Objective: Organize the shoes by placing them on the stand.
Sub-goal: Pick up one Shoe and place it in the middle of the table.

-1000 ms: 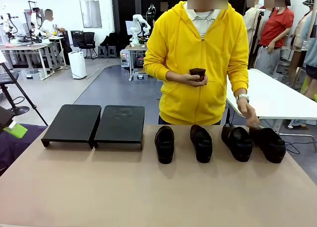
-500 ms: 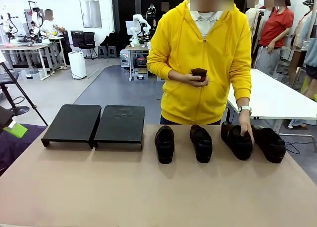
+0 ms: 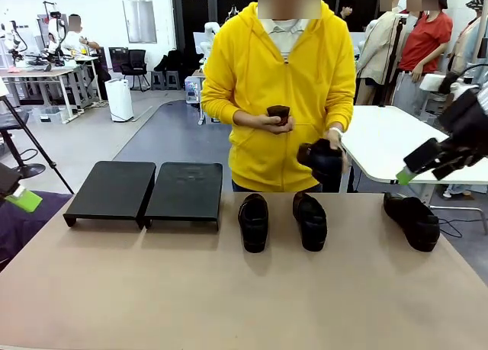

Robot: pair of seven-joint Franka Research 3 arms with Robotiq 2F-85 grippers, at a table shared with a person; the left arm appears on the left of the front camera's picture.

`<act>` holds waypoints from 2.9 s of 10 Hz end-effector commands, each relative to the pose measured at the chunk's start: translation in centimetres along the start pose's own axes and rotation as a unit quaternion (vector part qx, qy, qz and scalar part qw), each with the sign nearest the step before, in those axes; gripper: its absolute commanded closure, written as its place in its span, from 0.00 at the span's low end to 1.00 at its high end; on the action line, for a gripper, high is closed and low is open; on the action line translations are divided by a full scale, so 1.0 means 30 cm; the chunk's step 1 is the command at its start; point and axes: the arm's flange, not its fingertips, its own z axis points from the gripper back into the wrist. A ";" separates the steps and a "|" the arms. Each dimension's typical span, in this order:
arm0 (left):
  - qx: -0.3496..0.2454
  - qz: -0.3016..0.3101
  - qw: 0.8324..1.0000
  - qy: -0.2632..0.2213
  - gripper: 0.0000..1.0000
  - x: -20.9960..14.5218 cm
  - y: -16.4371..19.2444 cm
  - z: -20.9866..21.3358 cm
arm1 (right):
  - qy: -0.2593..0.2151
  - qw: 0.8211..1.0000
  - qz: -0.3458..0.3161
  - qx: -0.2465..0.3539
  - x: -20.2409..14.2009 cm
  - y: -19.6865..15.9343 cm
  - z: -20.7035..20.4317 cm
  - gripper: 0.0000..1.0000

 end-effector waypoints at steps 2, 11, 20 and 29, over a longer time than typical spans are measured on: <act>-0.005 -0.001 1.000 -0.005 0.00 0.007 0.004 0.002 | 0.033 0.998 -0.056 0.012 -0.264 -0.147 0.431 0.00; -0.005 -0.001 1.000 -0.005 0.00 0.007 0.004 0.002 | 0.025 0.994 -0.104 0.037 -0.381 -0.194 0.425 0.00; -0.005 -0.001 1.000 -0.005 0.00 0.007 0.004 0.002 | -0.012 0.998 -0.010 0.064 0.061 -0.031 -0.029 0.00; -0.005 -0.001 1.000 -0.005 0.00 0.007 0.004 0.002 | 0.027 0.992 -0.063 0.106 -0.241 -0.052 0.302 0.00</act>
